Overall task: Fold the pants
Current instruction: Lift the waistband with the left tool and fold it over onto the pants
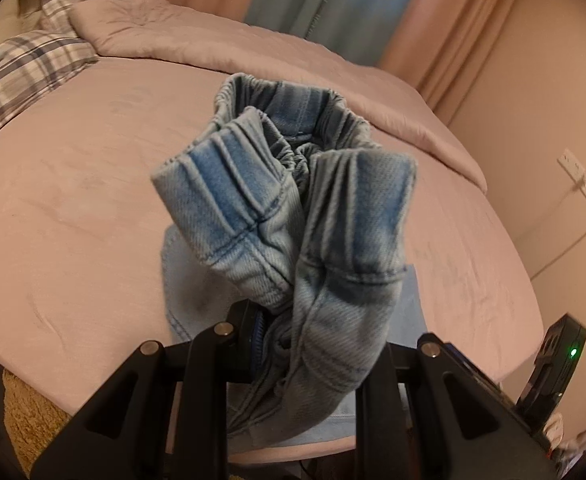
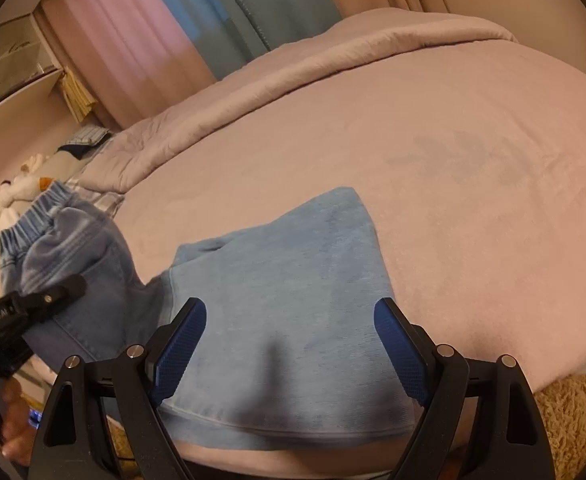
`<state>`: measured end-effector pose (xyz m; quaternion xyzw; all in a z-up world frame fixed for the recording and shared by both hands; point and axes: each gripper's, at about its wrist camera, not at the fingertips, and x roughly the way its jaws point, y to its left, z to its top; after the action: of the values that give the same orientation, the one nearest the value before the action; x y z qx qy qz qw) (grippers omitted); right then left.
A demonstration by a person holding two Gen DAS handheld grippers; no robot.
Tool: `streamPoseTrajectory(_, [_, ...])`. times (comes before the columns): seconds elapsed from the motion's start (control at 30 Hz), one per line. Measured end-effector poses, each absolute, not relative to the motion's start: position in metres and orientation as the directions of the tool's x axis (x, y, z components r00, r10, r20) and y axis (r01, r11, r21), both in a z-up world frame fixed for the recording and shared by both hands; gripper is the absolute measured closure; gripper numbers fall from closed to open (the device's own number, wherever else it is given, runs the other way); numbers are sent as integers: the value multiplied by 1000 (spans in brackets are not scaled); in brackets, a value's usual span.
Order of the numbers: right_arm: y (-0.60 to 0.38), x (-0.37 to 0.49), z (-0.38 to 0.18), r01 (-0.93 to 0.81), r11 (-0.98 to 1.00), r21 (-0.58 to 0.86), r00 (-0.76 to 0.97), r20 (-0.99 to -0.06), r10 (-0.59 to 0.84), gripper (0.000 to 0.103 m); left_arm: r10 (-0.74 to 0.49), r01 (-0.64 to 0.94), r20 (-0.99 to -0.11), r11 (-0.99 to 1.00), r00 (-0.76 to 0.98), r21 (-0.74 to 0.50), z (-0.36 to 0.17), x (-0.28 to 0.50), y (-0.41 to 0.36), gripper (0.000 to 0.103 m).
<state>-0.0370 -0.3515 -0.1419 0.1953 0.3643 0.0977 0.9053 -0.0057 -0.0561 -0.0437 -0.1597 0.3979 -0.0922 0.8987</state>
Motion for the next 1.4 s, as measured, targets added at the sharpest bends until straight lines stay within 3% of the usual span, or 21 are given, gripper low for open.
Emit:
streamPoseTrajectory(0.23, [-354,-35,-143,-22,906,424,712,-630,312,17,-359,92,-739,922,570,-376,-71,22,-68,83])
streamPoseTrajectory(0.47, [-356,-35,-144,-3,906,423,707,-640,301,17,-350,105,-764,930,541,-352,-88,37,-68,81])
streamPoseTrajectory(0.8, [-354,-34,-144,9,908,418,696,-655,295,17,-395,127,-772,914,497,-386,-107,44,-84,73])
streamPoseTrajectory(0.97, [-358,-34,-145,24,905,424,696,-657,290,17,-444,148,-749,890,491,-431,-99,38,-81,60])
streamPoseTrajectory(1.0, [-359,-34,-146,29,904,427,696,-657,288,17,-460,156,-743,882,486,-444,-97,35,-79,52])
streamPoseTrajectory(1.03, [-360,-34,-146,34,901,432,697,-657,288,17,-485,168,-733,869,476,-466,-95,28,-76,36])
streamPoseTrajectory(1.1, [-362,-35,-147,40,897,441,696,-656,291,17,-529,183,-710,842,465,-507,-89,17,-74,19])
streamPoseTrajectory(1.33, [-363,-38,-143,74,914,398,719,-656,228,17,-502,126,-667,840,551,-528,-73,-9,-25,13])
streamPoseTrajectory(1.4, [-365,-38,-142,63,904,423,721,-645,251,11,-443,68,-684,863,579,-501,-75,-12,-11,12])
